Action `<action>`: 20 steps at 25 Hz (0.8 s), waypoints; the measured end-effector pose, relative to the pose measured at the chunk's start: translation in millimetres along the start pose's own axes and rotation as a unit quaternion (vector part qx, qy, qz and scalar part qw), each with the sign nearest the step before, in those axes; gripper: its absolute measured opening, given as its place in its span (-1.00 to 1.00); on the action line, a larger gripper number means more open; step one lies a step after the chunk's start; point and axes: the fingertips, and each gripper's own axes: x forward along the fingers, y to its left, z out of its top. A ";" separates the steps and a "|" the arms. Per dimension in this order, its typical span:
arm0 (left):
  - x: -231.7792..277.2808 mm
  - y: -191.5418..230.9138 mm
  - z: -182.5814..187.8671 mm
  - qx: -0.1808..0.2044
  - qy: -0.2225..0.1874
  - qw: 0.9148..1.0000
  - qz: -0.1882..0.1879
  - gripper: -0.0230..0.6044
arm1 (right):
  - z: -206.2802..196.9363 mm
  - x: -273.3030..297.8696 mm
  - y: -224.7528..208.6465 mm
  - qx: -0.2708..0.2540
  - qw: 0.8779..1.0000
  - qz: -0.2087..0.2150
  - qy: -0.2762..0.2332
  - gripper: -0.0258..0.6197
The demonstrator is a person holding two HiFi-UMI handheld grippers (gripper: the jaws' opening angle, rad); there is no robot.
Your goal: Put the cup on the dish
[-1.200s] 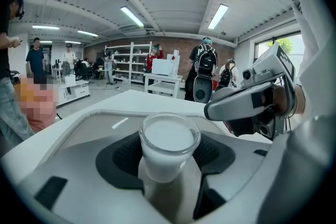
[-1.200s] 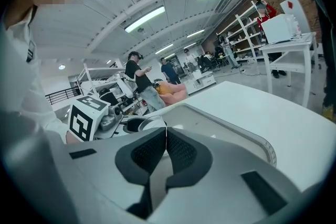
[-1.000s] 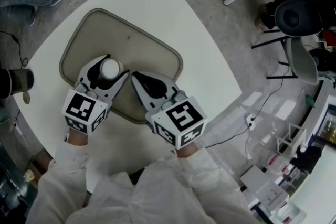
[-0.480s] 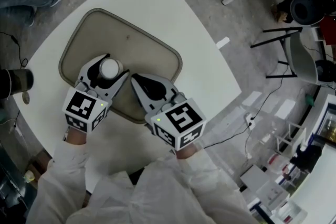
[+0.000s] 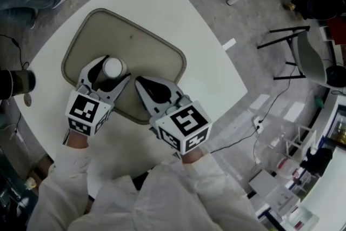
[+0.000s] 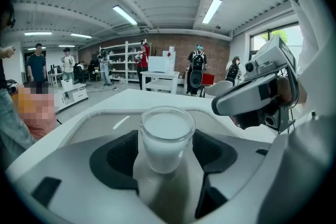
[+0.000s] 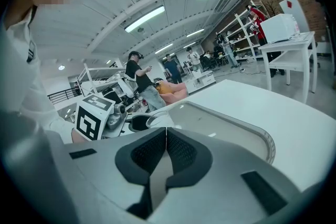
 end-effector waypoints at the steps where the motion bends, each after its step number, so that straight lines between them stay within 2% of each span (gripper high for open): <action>1: -2.4 -0.9 -1.5 0.001 0.001 1.000 0.000 0.05 | -0.5 -1.5 1.3 0.000 1.000 -0.001 -0.001 -0.88; 7: -23.1 -10.1 -2.4 0.008 -0.002 1.000 0.005 0.05 | 0.4 -14.0 14.2 -0.007 1.000 -0.007 -0.011 -0.88; 20: -104.0 -31.1 3.2 0.039 -0.047 0.998 0.029 0.05 | -2.4 -45.0 72.4 -0.035 0.998 -0.024 -0.046 -0.88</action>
